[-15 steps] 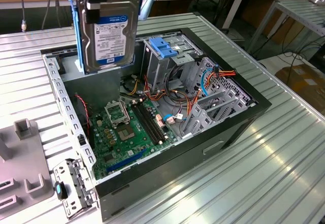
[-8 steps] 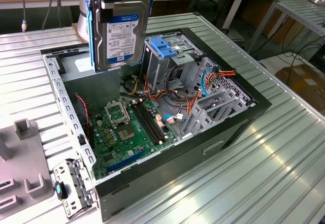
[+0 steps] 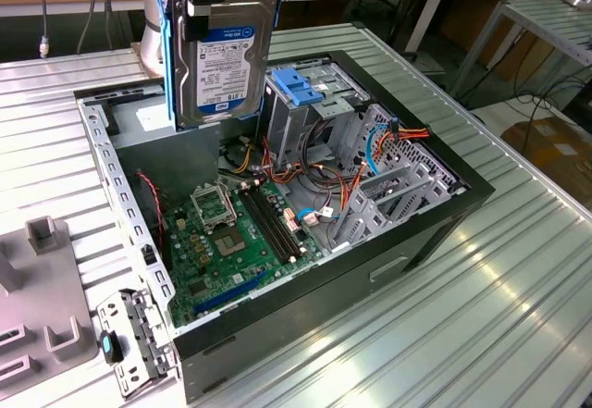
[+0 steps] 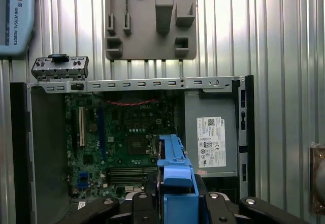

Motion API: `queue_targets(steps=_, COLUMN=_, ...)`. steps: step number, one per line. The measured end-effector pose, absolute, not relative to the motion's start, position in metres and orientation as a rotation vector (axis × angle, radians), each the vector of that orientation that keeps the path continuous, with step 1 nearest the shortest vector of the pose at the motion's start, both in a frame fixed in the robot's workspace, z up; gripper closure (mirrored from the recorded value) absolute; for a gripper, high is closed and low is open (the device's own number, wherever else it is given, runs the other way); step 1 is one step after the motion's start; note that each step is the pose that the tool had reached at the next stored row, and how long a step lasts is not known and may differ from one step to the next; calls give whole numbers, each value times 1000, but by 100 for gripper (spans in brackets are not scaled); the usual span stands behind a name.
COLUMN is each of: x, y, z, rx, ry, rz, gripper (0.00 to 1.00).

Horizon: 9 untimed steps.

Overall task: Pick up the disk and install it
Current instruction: 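Insert the disk into the insertion slot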

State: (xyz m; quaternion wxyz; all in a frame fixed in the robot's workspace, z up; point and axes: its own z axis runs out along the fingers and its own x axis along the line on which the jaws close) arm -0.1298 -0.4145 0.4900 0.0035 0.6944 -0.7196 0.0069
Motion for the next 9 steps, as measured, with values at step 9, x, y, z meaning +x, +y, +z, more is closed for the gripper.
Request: queue_targets(steps=9, x=-130, y=-417, z=490, rx=2177, ry=-2256, rz=22, gripper=63)
